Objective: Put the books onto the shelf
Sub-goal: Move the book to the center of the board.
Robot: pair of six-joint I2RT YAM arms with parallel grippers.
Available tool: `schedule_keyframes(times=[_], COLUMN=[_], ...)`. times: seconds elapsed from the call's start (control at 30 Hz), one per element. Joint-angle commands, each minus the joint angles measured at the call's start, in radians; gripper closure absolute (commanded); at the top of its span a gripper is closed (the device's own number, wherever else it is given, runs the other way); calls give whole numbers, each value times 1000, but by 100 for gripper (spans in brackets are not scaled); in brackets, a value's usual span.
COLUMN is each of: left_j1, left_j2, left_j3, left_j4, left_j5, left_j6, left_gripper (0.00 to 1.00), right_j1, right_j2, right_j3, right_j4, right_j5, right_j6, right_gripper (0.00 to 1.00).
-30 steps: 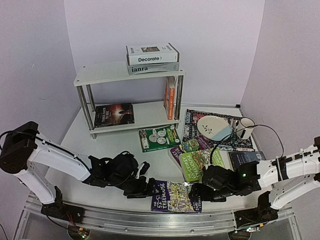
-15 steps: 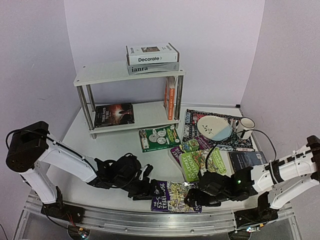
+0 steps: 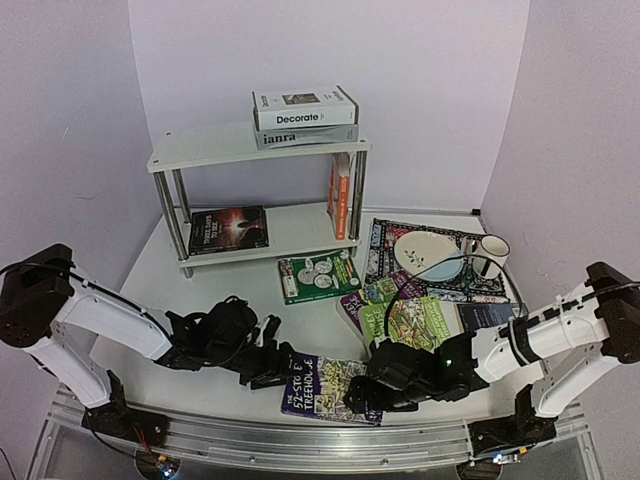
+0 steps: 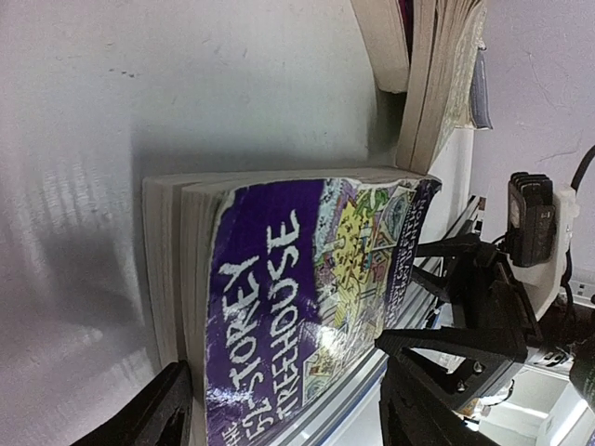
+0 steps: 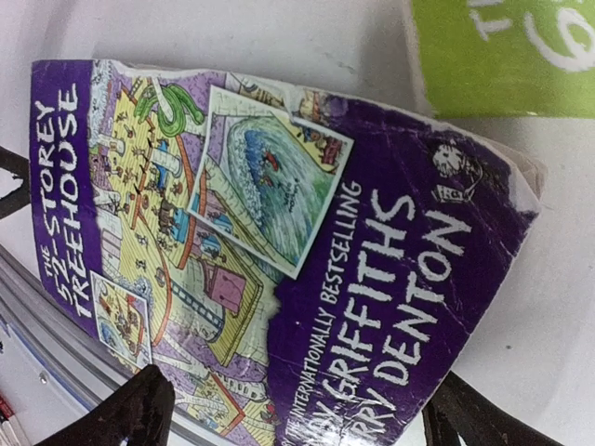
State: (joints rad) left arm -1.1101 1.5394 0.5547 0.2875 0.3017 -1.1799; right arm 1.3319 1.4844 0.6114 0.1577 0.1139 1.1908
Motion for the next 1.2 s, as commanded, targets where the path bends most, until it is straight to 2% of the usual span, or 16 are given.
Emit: schedule_keyframes(times=[0.0,0.07,0.2,0.33,0.47,0.53,0.77,0.97,1.17], left_j1=[3,8,32,42,41,41,13,-21,-27], left_j2=[-84,-127,-231,-291,-239,-202,-116,-5,10], left_j3=[-58,-94,-167,-205,-112,-61,8,38,63], left_j4=[49,48,30,-19,-217,-264,-247,-126,-118], left_j5=[-14,-32,-69,-98,-119,-105,-59,35,24], left_j6=[-25,-29,-34,-41,12,46,73,69,66], left_gripper=[30,29,16,13,11,9,9,9,11], right_j1=[7,7,7,7,7,7,7,9,9], right_j2=[55,61,38,7,16,30,72,85,75], right_j3=[86,83,51,40,51,60,87,88,109], right_j4=[62,60,51,13,-4,-4,-3,13,26], right_j5=[19,32,67,96,96,89,67,58,58], right_j6=[-22,-6,23,24,17,15,6,7,-11], right_gripper=[7,6,5,4,4,3,2,2,2])
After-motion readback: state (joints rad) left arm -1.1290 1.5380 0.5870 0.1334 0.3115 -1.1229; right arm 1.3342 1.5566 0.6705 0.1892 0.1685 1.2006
